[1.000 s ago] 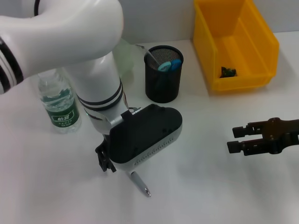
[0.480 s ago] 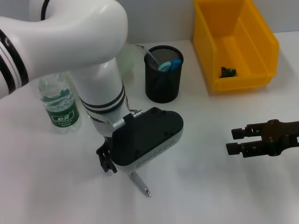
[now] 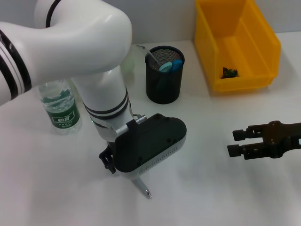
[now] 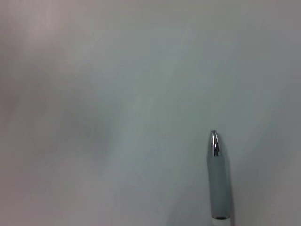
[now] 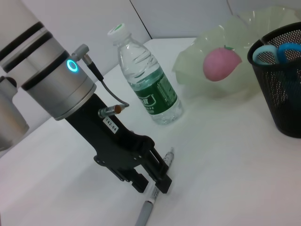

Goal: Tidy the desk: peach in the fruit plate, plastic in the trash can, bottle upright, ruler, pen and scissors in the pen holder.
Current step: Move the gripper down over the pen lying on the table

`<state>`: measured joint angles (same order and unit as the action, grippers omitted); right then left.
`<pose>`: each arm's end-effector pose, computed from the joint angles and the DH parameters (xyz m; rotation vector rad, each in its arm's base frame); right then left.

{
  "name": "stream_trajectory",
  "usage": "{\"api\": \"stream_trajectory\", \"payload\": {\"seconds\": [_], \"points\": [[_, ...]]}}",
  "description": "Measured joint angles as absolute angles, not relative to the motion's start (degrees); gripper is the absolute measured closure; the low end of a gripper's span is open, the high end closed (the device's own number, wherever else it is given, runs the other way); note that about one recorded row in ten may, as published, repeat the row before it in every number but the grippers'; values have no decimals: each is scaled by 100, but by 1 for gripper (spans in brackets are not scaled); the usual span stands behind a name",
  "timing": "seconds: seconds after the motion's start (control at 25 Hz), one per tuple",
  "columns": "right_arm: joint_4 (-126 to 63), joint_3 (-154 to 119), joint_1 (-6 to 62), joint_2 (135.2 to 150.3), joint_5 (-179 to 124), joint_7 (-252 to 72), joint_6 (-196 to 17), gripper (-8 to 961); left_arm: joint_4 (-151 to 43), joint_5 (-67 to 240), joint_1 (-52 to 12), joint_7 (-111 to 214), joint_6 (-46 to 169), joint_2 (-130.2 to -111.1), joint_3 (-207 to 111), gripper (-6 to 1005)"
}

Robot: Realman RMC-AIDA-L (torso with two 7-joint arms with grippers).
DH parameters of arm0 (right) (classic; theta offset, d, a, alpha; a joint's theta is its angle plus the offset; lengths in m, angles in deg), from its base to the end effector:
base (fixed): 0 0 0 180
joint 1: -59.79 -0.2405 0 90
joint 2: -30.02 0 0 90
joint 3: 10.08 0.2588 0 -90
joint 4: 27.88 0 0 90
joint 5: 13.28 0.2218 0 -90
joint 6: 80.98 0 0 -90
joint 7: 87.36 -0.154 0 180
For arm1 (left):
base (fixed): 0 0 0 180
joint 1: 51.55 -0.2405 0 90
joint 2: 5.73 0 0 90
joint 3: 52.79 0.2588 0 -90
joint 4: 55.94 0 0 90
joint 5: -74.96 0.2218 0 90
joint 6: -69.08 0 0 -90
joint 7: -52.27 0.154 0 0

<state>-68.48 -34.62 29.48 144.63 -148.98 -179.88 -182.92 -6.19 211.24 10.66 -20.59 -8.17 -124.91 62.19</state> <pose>0.3123 0.3135 0.0382 -2.7651 1.0462 0.5053 -0.1114 0.3606 -0.1349 2.2623 -1.4409 -0.8823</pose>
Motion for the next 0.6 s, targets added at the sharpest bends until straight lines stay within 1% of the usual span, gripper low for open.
{"api": "stream_trajectory", "payload": {"seconds": [0.4,0.6], "points": [[-6848,-3469,2944,14473,-14897,-17982,-18293,224,-705,21094,1121,-2085,-739,-12490,6259,494],[-6848,-3469,2929,14472,-14898,-17977,-18293,223,-737,21064,1154,-2169,-689,-12490,6371,549]]}}
